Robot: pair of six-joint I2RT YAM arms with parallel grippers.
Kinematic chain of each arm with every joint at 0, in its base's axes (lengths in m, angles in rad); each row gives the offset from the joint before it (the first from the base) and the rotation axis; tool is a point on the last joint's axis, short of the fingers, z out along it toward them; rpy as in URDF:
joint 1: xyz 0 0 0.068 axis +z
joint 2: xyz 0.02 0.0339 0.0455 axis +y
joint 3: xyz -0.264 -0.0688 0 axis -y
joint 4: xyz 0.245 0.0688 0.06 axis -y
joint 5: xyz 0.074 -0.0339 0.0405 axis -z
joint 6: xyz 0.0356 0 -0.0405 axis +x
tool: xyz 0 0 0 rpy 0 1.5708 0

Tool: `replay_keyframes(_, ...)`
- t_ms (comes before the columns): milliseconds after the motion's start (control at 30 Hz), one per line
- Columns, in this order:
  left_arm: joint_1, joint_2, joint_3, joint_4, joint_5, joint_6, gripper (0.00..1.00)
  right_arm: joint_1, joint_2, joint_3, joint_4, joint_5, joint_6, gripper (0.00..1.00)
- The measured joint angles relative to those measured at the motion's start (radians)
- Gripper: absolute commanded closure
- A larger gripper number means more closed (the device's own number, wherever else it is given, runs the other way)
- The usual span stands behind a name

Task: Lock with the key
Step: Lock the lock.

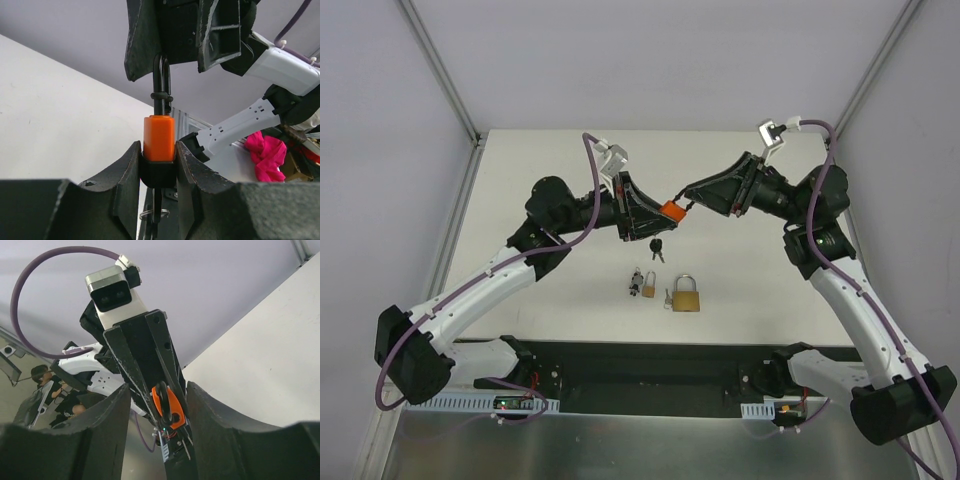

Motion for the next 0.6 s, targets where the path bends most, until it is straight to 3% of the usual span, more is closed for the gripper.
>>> replay_keyframes(167, 0.000, -0.011, -0.029, 0.074, 0.000, -0.027, 1.00, 0.000, 0.002, 0.003, -0.008, -0.038, -0.003, 0.59)
replay_keyframes(600, 0.000, -0.010, -0.029, 0.129, 0.026, -0.067, 1.00, 0.002, 0.018, 0.020, 0.002, -0.047, 0.003, 0.67)
